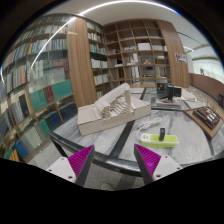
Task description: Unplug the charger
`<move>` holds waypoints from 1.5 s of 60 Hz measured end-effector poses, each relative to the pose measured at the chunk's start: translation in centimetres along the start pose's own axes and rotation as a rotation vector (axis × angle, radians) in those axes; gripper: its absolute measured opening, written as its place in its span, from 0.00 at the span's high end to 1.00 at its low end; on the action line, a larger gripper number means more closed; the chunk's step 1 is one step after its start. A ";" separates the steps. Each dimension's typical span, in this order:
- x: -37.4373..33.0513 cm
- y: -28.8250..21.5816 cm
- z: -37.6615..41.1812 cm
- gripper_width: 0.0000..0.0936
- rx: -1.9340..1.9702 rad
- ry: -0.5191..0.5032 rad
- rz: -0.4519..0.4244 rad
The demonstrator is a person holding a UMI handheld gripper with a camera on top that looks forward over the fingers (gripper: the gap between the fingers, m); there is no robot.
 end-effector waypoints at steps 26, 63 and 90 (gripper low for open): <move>8.9 4.2 -12.6 0.14 -0.078 0.216 0.047; 20.0 4.8 -22.7 0.93 -0.010 0.352 -0.014; 11.7 -10.3 -24.5 0.95 -0.098 0.359 -0.328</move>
Point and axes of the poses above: the point between the fingertips, and its own axes, seen from behind it with the camera up: z to the left, y down, x forward, the way the camera looks, the point moved 8 cm from there along -x, backward, against the way the camera looks, and after that the axes turned 8 degrees about -z, right-handed, at the moved point
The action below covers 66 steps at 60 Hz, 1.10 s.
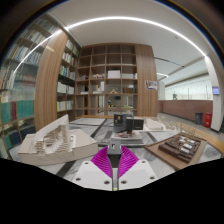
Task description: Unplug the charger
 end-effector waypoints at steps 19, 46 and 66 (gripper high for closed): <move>-3.3 13.0 -6.6 0.92 -0.062 0.014 0.390; -2.9 16.8 -8.8 0.16 -0.001 0.061 0.527; -9.8 10.3 -8.4 0.09 0.026 -0.041 0.451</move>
Point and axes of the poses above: the point between the fingertips, and its own axes, seen from behind it with the camera up: z to the left, y down, x forward, the way the camera looks, the point moved 8 cm from there along -x, backward, against the way the camera looks, and after that the axes turned 8 degrees about -z, right-handed, at the moved point
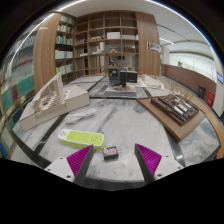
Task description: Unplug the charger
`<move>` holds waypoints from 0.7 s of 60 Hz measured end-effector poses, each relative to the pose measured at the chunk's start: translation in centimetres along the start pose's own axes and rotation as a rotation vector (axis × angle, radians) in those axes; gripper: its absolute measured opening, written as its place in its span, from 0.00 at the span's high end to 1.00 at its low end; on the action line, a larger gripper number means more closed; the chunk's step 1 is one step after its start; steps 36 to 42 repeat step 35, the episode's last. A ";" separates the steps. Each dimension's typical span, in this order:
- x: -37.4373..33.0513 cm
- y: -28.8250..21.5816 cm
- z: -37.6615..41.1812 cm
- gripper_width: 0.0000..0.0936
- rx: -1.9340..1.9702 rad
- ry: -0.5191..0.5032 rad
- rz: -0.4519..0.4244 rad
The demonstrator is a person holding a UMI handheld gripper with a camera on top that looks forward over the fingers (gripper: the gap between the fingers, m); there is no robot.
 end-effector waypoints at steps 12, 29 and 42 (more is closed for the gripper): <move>-5.7 -2.3 0.3 0.09 0.016 -0.017 -0.080; -9.0 -2.6 -1.6 0.10 -0.027 0.010 -0.143; -8.9 -2.1 -2.0 0.10 -0.018 -0.009 -0.125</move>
Point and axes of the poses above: the point between the fingertips, and its own axes, seen from behind it with the camera up: z to the left, y down, x forward, the way the camera looks, the point moved 8 cm from there along -x, backward, against the way the camera looks, and after that the axes turned 8 degrees about -z, right-handed, at the moved point
